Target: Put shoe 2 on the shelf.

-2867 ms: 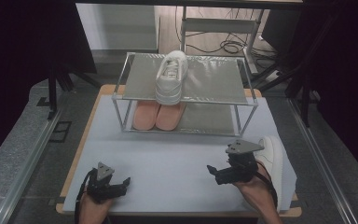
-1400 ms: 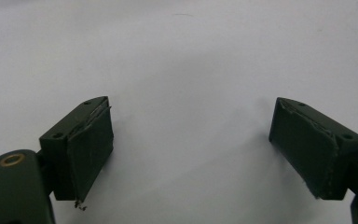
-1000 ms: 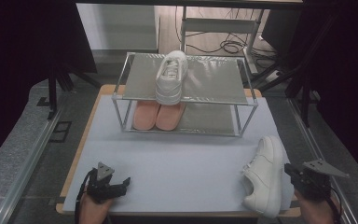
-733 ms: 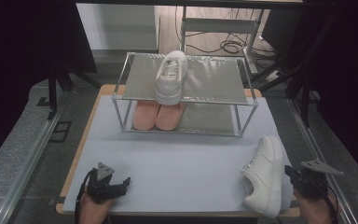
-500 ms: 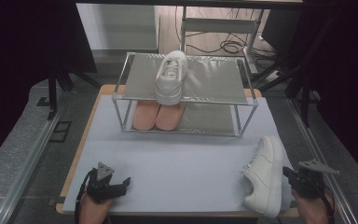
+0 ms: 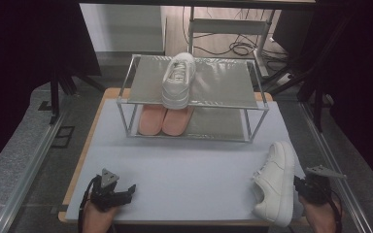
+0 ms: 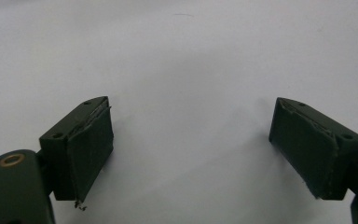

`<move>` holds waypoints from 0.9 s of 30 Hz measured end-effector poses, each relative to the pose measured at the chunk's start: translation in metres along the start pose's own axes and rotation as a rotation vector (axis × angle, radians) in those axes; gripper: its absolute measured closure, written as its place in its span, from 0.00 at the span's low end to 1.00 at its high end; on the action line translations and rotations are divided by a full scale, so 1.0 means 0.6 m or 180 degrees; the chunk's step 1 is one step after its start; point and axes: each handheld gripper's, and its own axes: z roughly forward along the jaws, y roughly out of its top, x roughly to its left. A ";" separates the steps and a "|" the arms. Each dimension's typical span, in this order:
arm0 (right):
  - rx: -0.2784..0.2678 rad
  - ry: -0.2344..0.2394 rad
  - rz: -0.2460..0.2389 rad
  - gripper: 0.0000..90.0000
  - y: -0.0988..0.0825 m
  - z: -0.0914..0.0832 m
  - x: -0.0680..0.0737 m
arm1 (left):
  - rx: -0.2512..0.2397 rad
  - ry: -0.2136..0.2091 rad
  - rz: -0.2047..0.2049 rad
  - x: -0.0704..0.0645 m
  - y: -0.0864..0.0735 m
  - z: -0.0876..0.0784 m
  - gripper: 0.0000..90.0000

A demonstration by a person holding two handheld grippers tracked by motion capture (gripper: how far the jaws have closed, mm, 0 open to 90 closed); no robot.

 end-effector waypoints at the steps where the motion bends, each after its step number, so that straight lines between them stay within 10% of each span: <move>1: 0.0006 0.0002 0.0004 1.00 0.000 0.001 0.000 | 0.0000 0.0000 -0.0001 0.000 0.000 0.000 0.15; 27: -0.0119 0.0235 0.0066 1.00 0.016 0.020 0.012 | 0.0000 0.0002 -0.0003 0.000 0.000 0.000 0.15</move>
